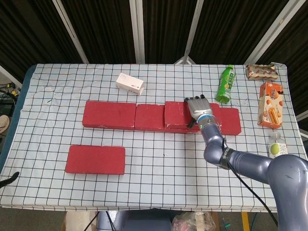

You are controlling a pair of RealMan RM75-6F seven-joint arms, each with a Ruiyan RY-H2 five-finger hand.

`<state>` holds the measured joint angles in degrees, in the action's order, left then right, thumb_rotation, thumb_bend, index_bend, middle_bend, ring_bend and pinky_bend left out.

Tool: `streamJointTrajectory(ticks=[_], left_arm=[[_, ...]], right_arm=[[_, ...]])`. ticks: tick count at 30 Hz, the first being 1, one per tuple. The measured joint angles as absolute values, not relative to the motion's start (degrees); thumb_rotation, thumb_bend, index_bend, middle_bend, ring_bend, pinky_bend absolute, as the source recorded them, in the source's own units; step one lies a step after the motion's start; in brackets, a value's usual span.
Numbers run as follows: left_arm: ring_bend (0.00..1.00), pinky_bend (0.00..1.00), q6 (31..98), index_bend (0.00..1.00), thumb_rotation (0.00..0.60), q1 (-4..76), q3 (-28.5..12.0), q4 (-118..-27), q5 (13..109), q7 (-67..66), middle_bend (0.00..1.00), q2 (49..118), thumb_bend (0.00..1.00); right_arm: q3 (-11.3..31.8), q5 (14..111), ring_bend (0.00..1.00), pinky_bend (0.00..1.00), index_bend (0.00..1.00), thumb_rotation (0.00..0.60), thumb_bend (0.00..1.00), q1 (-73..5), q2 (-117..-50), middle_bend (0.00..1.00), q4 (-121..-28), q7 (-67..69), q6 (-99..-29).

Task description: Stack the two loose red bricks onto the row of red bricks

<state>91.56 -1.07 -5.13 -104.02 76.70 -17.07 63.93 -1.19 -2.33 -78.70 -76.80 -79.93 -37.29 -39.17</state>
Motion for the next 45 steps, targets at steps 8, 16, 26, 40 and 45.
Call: streamJointTrajectory(ticks=[8, 16, 26, 40, 45], left_arm=[[0.01, 0.15, 91.7, 0.08, 0.6, -1.1, -5.2, -104.0, 76.6, -17.0, 0.0, 64.0, 0.0], [0.01, 0.15, 91.7, 0.08, 0.6, -1.1, -5.2, -104.0, 76.5, -17.1, 0.0, 64.0, 0.0], [0.01, 0.15, 91.8, 0.08, 0.6, -1.1, -5.3, -103.9, 76.4, -16.9, 0.0, 63.9, 0.0], [0.01, 0.15, 91.6, 0.08, 0.6, -1.2, -5.3, -103.9, 76.4, -16.1, 0.0, 63.5, 0.0], [0.01, 0.17, 91.2, 0.08, 0.6, -1.1, -5.2, -104.0, 76.2, -15.7, 0.0, 63.3, 0.0]], right_arm=[[-1.6, -3.8, 0.0, 0.0, 0.09, 0.6, 0.15, -79.1, -76.5, 0.0, -80.3, -38.4, -39.3], [-1.4, -4.6, 0.0, 0.0, 0.05, 0.6, 0.15, -79.4, -76.2, 0.0, -81.0, -39.1, -39.7], [-1.4, -6.1, 0.0, 0.0, 0.01, 0.6, 0.15, -80.0, -75.1, 0.0, -82.6, -40.2, -40.1], [3.4, -0.2, 0.0, 0.0, 0.0, 0.6, 0.15, -77.6, -65.4, 0.0, -93.3, -34.3, -41.8], [5.2, 9.8, 0.0, 0.0, 0.0, 0.6, 0.15, -71.5, -60.8, 0.0, -99.4, -27.9, -46.2]])
